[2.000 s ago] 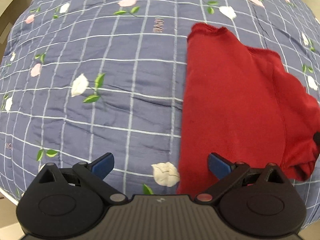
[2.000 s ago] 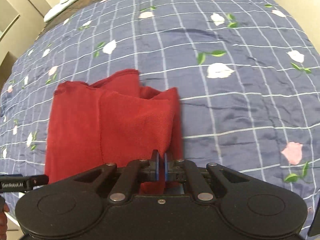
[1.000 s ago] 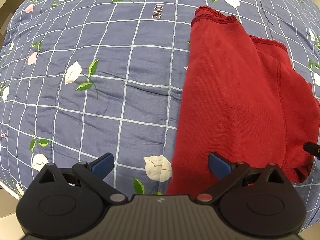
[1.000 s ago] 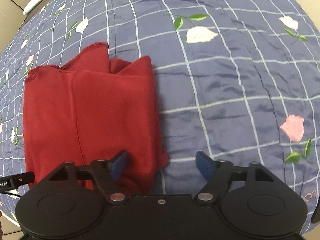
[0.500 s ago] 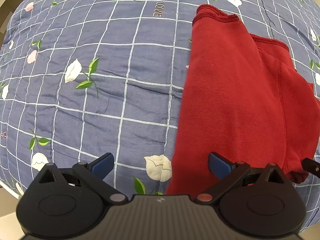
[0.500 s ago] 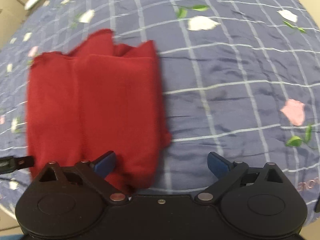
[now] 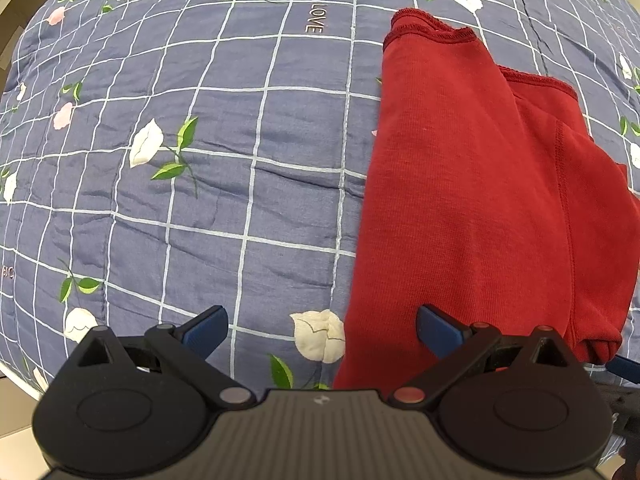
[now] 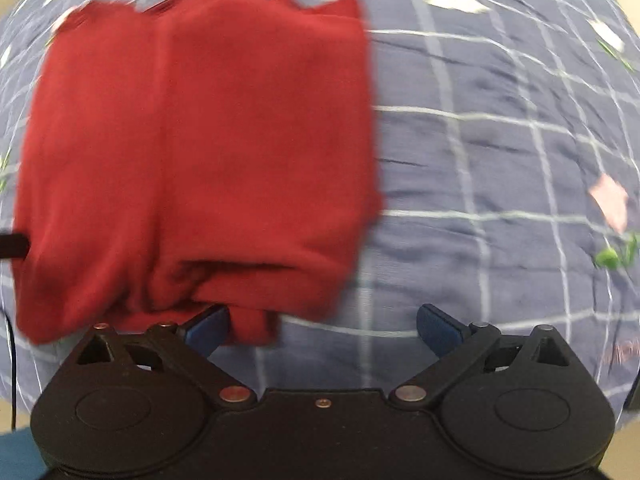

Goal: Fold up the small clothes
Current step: 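Move both grippers to the stitched collar end of the folded shirt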

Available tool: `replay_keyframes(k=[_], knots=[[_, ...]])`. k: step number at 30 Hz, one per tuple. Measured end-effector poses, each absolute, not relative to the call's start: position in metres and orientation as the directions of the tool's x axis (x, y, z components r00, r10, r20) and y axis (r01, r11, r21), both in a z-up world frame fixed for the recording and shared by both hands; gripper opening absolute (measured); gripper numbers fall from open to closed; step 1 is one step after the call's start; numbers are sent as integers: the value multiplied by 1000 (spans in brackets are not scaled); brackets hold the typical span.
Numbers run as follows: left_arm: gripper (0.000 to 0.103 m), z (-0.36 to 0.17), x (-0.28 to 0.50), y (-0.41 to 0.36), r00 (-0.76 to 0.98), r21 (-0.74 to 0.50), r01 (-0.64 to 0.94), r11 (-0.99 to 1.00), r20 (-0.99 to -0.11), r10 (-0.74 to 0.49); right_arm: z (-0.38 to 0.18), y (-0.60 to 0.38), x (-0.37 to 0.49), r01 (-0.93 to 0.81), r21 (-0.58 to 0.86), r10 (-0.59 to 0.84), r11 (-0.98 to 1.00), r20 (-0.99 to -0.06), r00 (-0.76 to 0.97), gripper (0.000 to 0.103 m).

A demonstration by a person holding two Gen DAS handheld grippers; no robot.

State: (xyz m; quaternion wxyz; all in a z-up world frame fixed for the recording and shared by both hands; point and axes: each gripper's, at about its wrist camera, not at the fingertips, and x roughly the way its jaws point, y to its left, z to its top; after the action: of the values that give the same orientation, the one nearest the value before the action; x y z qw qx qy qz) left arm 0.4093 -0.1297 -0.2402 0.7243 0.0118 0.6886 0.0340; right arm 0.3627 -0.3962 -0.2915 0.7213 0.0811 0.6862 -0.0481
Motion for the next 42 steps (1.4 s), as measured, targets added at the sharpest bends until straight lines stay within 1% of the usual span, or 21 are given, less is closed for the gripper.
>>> replay_keyframes(k=[3,4,6,7,9,12,16,22,23,24,28,32,39,42], knots=[[102,-241,408,-128,50,58,-41,997,-997,60,-287,-407,363,203,92,82,975,-995,59,100],[102,-241,408,-128,49,59,-44,997,-997,61,-283,-407,363,197,130,119,972,-991,66,100],[102,-242,408,-128,48,60,-44,997,-997,62,-275,-407,363,191,251,238,949,-967,89,100],[102,-242,408,-128,48,61,-43,997,-997,63,-271,-404,364,182,279,263,943,-959,106,100],[102,-242,408,-128,49,62,-41,997,-997,64,-264,-399,365,163,255,235,953,-963,132,100],[102,-241,408,-128,51,63,-41,997,-997,65,-271,-396,376,199,215,190,956,-972,137,100],[102,-241,407,-128,50,64,-38,997,-997,66,-290,-394,381,235,113,104,965,-993,52,101],[102,-242,406,-130,44,54,-30,998,-997,56,-286,-399,371,194,22,14,981,-999,41,102],[102,-242,406,-130,44,54,-31,998,-998,55,-286,-401,369,192,5,-2,981,-999,34,100],[102,-243,406,-130,45,57,-33,998,-997,59,-287,-403,366,190,-37,-41,981,-999,16,102],[102,-243,407,-127,44,55,-37,998,-997,56,-287,-420,358,267,39,33,963,-999,28,101],[102,-245,407,-127,43,58,-32,998,-997,60,-281,-424,355,254,102,94,962,-995,44,102],[102,-245,407,-128,43,61,-25,998,-997,62,-283,-432,338,234,149,152,961,-988,8,102],[102,-244,407,-126,37,54,-34,998,-998,55,-274,-443,330,237,198,189,951,-980,57,102]])
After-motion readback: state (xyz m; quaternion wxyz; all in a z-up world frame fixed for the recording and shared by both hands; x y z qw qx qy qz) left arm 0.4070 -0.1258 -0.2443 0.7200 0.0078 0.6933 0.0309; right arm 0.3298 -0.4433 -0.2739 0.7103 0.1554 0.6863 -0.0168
